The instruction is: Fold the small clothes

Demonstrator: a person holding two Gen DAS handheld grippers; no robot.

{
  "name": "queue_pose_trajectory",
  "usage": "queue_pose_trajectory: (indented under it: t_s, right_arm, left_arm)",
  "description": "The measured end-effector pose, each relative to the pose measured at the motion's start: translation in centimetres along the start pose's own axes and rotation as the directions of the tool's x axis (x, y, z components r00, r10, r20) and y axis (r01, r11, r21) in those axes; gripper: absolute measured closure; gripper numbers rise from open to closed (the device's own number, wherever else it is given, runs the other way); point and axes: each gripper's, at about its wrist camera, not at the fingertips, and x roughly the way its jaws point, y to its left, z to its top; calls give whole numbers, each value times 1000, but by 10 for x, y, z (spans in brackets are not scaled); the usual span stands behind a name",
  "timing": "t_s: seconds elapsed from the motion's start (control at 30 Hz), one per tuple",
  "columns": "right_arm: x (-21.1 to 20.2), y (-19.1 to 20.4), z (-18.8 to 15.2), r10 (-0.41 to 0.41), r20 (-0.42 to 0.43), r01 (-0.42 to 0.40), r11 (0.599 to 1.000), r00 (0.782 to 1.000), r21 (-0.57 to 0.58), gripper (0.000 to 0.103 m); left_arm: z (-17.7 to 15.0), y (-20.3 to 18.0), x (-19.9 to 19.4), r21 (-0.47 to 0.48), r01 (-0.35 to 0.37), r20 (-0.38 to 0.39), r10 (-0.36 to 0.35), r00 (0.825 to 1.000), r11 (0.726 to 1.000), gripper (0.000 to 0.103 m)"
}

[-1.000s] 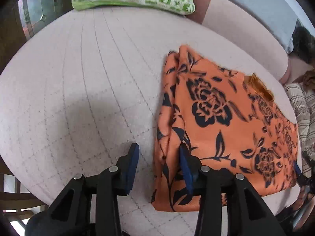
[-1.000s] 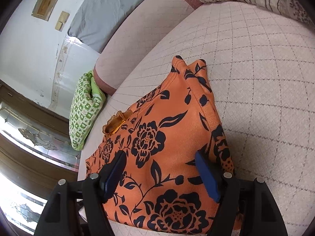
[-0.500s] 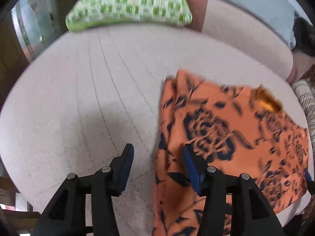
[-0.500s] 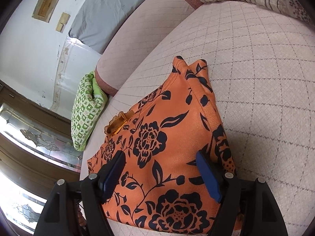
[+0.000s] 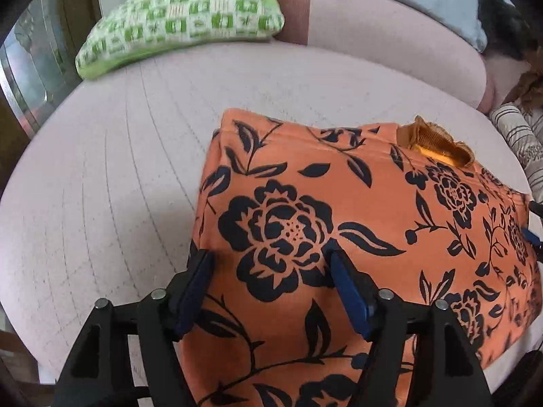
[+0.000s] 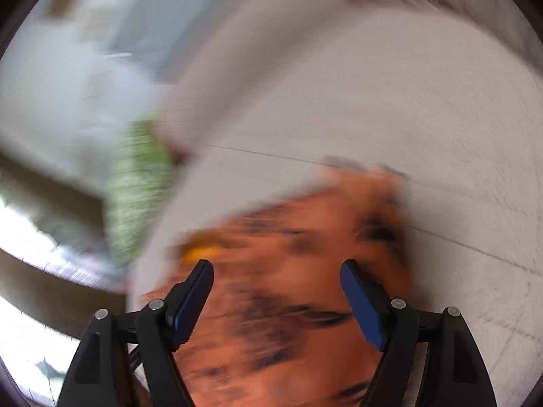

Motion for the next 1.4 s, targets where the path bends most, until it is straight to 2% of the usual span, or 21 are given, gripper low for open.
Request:
queue_pose_trajectory:
  t_s: [0.03,0.13,0.2,0.23,0.27,0.3,0.37,0.47,0.63,0.7,0.73,0.77,0.9,1.0,1.07,1.1,1.13,1.23,1.3,1.33,1.4]
  right_arm:
    - [-2,-6,0,24,17,-24,999,1000,35,37]
    - [-21,23,3,69,61,-66,996,996,-62,35]
    - [-20,37,14,100,70,-93,992,993,-89,26]
    - [-1,28,27,28,75,-21,997,997,-81,21]
    - [-1,28,27,28,75,-21,997,997,-81,21]
    - [12,15,33,-42,56,45,998,998,-48,24]
    - [10,-1,33,11,92,-17,998,996,66,24]
    - [-29,39,5,50,126,-38,995,991,-91,24]
    - [-55,49,-42,84,94,-71,989,992,-130,24]
    - [-56,36,-62,50,80,-42,994,996,-103,21]
    - [-46,22,-69,-31,50,35,996,998,-83,22]
    - [-40,9,-72,-56,30,58,997,998,-57,23]
    - [-75,22,-82,67,108,-61,997,992,-53,23]
    - [-82,32,-91,53,116,-37,990,992,-136,18]
    - [-61,7,-90,-24,23,25,999,999,-40,21]
    - [-61,-6,-89,-5,16,5,999,1000,32,22]
    - [-78,-5,-92,38,77,-41,998,996,48,22]
    - [-118,14,-106,40,190,-37,999,981,-18,21]
    - [-137,9,-117,8,212,-9,1000,977,4,21]
    - [-145,-6,-129,-15,192,-1,996,981,87,21]
    - [-145,-16,-134,-12,170,-12,990,985,142,21]
  left_arm:
    - [-1,-2,-1,4,0,0,0,1000,1000,28]
    - [-2,-2,0,-2,8,-3,-8,1000,1000,26]
    - [-1,-3,1,-3,8,2,-8,1000,1000,26]
    - [-2,-3,1,-1,8,5,-8,1000,1000,26]
    - [-3,-4,2,0,10,6,-10,1000,1000,26]
    - [-1,-3,1,1,9,6,-9,1000,1000,26]
    - [0,-3,1,6,11,3,-11,1000,1000,26]
    - [0,-2,-1,6,17,1,-17,1000,1000,26]
    - [-7,-2,-11,2,22,-5,-22,1000,1000,26]
    - [-11,-3,-24,-8,33,5,-33,999,999,26]
    - [-12,-3,-30,-13,44,14,-44,999,999,26]
    - [-16,-3,-39,-14,59,28,-59,998,998,26]
    - [-33,-1,-52,-6,56,48,-56,997,998,21]
    - [-46,0,-32,21,-16,-14,16,1000,1000,21]
    - [-49,2,-31,11,0,-49,1,999,1000,21]
    - [-49,5,-38,-17,14,-43,-15,999,1000,21]
    - [-49,7,-48,-33,25,-18,-26,1000,999,21]
    - [-43,2,-69,-9,24,59,-24,998,1000,21]
    - [-41,-7,-79,11,42,89,-43,995,999,21]
    - [-39,-11,-80,16,55,97,-56,994,998,21]
    - [-37,-24,-83,29,76,116,-78,990,997,21]
